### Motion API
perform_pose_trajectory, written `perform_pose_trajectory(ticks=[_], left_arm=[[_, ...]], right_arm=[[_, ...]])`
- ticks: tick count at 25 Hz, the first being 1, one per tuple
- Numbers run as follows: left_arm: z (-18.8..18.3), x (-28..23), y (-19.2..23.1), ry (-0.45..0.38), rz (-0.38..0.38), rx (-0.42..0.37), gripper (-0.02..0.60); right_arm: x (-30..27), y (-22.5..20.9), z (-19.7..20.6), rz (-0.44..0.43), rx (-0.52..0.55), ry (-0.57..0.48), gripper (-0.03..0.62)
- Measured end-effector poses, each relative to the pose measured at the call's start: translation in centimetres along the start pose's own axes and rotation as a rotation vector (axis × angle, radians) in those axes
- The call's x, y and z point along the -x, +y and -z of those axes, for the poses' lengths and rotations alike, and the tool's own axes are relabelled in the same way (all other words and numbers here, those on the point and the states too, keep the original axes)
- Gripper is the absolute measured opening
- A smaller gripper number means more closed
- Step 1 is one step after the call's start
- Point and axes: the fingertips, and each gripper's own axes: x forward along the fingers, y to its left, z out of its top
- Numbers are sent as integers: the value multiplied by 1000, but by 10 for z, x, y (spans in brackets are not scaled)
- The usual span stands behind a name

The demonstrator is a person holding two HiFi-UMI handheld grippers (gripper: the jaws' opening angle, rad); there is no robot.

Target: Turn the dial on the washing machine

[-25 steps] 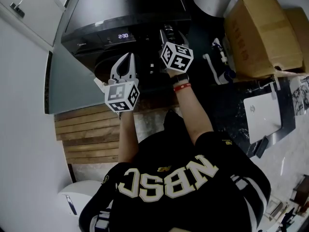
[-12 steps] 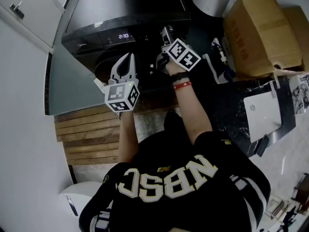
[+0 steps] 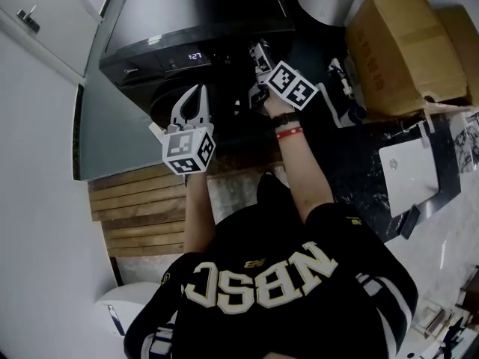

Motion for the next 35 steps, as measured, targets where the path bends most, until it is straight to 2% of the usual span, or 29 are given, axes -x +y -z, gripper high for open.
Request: perform_pose_trajectory(ticks=[7,13,17,21,27,35], left_arm=[[-7,8,-4,-9,13,-3,14],[-11,17,-18,-10,36,-29,14],[-15,24,-26,-18,52,-46,14],[-18,31,-32,-24,61,-64,14],[-19,36,-36,-34,62,-79,14],[-14,33,-34,-42,45,-97,14]], right_arm=[[53,11,-2,4,371,20,209],[94,29,-1,-9,564,-5,151],[116,48,-1,-34,673,-57,96],[135,61,2,-45,706,-80,53],[150,65,10,-52,703,-69,25],[149,65,18,-65,698,-36,23]])
